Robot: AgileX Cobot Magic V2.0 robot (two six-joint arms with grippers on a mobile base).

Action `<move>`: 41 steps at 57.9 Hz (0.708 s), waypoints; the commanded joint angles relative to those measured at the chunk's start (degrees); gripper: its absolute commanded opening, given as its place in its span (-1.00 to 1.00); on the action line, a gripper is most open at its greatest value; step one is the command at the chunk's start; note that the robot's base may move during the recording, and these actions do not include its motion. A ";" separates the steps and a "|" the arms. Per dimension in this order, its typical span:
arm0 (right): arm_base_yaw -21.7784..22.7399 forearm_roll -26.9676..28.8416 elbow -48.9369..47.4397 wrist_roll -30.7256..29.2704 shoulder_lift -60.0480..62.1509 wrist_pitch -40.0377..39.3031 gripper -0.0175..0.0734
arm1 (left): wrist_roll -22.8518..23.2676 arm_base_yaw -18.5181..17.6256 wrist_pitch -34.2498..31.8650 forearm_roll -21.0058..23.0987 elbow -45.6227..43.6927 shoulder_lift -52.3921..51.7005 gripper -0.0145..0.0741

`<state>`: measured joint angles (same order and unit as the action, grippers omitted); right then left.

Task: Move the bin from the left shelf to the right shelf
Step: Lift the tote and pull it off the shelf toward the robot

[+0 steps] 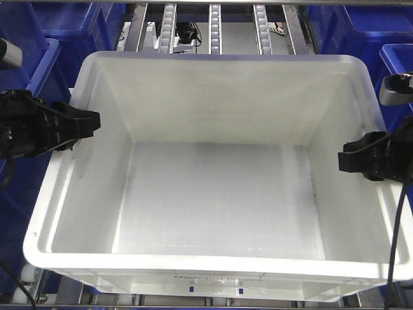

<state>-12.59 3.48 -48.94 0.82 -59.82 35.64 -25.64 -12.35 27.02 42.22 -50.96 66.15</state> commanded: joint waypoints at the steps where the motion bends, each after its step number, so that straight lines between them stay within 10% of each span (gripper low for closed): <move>1: 0.04 4.10 -2.54 -0.82 2.08 -6.40 -0.63 | -1.24 -0.83 0.82 4.73 -2.42 -2.69 -0.68; 41: 0.04 8.58 -2.54 -3.32 4.85 -4.31 -0.62 | -1.10 -0.83 3.08 6.12 -2.42 -6.05 -0.68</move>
<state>-12.42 7.88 -48.94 -2.94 -55.87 38.83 -25.46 -12.18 28.92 42.17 -50.96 62.61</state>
